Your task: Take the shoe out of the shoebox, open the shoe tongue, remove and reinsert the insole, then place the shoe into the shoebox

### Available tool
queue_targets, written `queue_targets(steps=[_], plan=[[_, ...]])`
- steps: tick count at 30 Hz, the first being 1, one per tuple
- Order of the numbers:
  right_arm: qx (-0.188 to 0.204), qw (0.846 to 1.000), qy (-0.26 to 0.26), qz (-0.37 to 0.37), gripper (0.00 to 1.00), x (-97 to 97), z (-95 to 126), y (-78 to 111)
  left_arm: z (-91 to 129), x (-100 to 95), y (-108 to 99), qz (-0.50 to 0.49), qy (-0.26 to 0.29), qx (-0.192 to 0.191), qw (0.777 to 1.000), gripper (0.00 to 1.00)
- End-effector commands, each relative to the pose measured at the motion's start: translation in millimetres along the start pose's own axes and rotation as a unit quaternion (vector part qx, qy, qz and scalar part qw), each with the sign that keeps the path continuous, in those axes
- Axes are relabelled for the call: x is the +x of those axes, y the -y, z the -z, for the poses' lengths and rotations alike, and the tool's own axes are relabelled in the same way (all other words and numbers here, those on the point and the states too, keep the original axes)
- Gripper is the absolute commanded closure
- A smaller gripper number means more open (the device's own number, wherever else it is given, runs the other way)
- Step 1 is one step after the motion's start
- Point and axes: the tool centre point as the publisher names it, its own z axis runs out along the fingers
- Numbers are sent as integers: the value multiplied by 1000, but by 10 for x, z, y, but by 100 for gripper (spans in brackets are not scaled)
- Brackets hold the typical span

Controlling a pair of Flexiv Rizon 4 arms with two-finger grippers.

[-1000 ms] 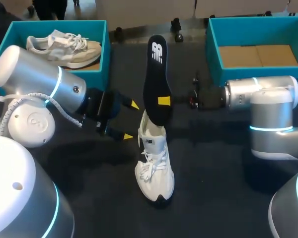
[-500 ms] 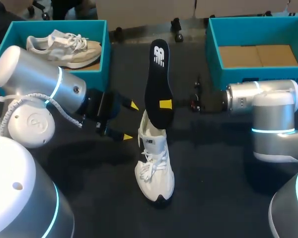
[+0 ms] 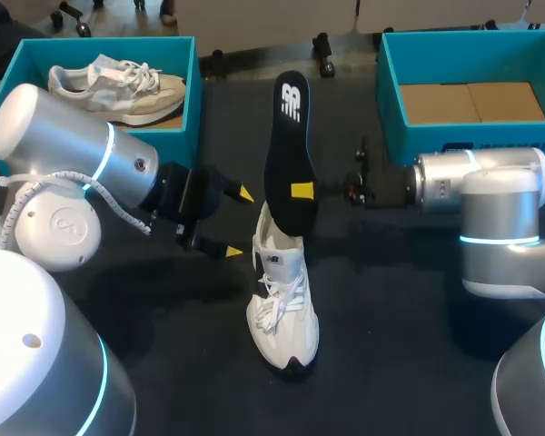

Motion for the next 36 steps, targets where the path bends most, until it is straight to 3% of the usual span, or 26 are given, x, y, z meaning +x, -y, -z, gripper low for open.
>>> queue_targets(steps=[1,12,36], plan=[[2,1000,6,-1,100,41,-7,-34,3,9,-6,-1,-1,-1,1000,0],[3,1000,4,4,100,29,-52,-96,16,12,-27,1,1,-2,1000,0],[-4,1000,-4,8,100,6,-218,-42,58,23,-81,9,13,-6,1000,0]])
